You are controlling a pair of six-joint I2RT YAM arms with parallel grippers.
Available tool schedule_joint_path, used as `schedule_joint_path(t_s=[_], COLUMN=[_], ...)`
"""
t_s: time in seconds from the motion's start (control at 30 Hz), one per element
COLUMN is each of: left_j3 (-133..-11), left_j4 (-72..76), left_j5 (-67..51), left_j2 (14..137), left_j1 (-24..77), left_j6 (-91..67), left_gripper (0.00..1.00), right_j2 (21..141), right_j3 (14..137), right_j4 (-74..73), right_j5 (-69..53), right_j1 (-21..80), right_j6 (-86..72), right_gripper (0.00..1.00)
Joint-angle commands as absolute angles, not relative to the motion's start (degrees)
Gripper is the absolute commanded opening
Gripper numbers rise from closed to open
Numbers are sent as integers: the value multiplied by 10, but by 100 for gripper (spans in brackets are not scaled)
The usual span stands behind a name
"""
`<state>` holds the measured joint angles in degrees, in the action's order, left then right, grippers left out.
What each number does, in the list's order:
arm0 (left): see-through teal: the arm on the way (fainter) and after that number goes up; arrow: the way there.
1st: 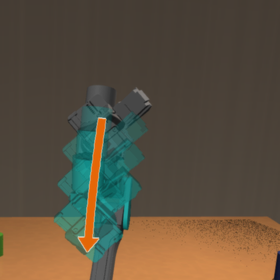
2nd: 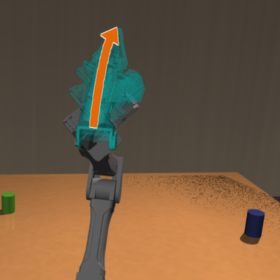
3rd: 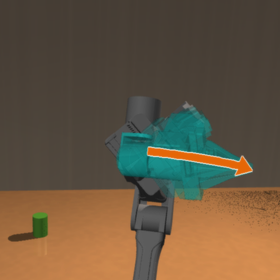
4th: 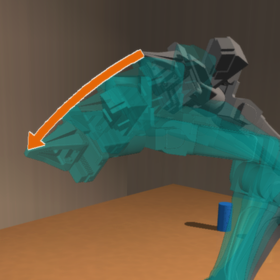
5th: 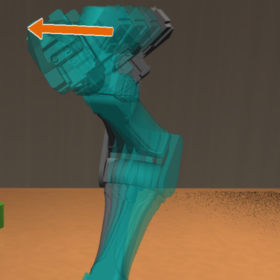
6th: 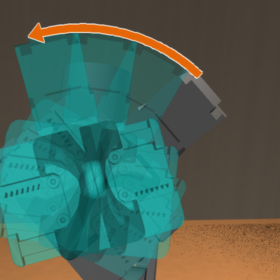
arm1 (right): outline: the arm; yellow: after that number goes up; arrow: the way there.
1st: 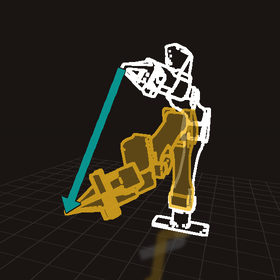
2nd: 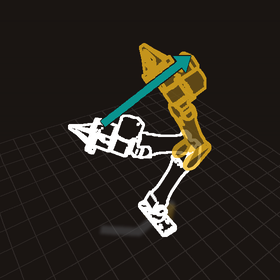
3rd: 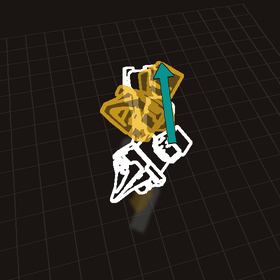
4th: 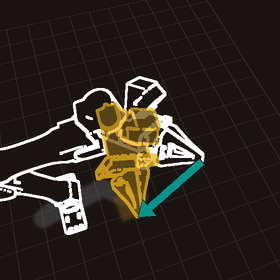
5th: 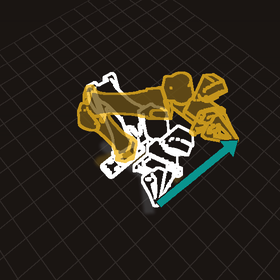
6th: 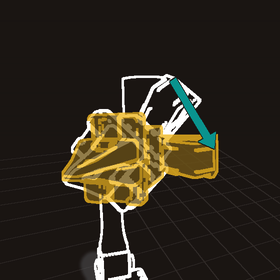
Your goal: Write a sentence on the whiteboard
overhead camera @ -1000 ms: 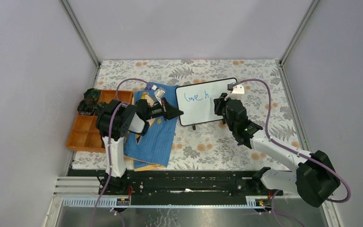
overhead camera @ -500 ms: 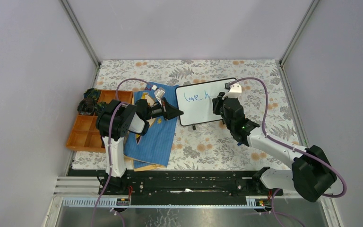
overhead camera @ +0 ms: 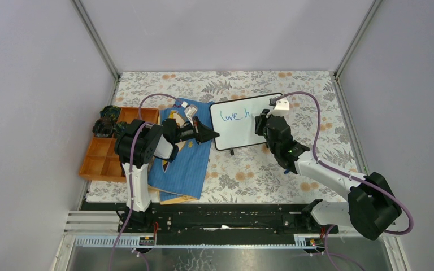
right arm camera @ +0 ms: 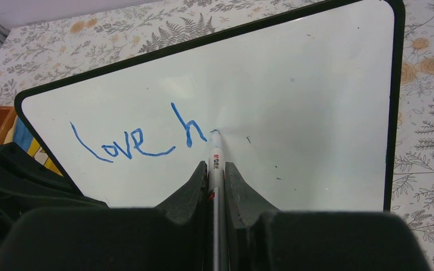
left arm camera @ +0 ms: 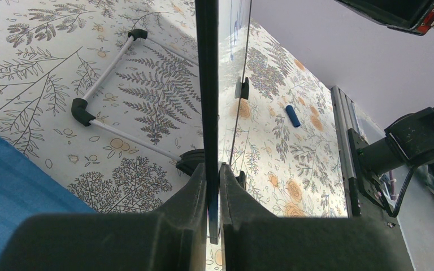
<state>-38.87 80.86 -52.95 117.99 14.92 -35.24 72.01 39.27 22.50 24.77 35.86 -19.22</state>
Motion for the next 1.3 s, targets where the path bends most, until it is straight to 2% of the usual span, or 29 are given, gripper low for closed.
schedule_joint_path(t_s=[0.0, 0.63, 1.27], left_j3=[-371, -372, -373], left_j4=[749, 748, 747], left_j5=[-507, -506, -506], left_j2=[1203, 1203, 1203], left_j1=[140, 140, 141], left_j6=[-310, -310, -310], left_gripper=[0, 0, 0], right_j2=[720, 718, 728], right_j3=[416, 417, 413], right_j4=[239, 259, 272], right_j5=[281, 280, 221], right_j1=[351, 345, 345], right_j6=[-185, -173, -175], right_gripper=[0, 0, 0])
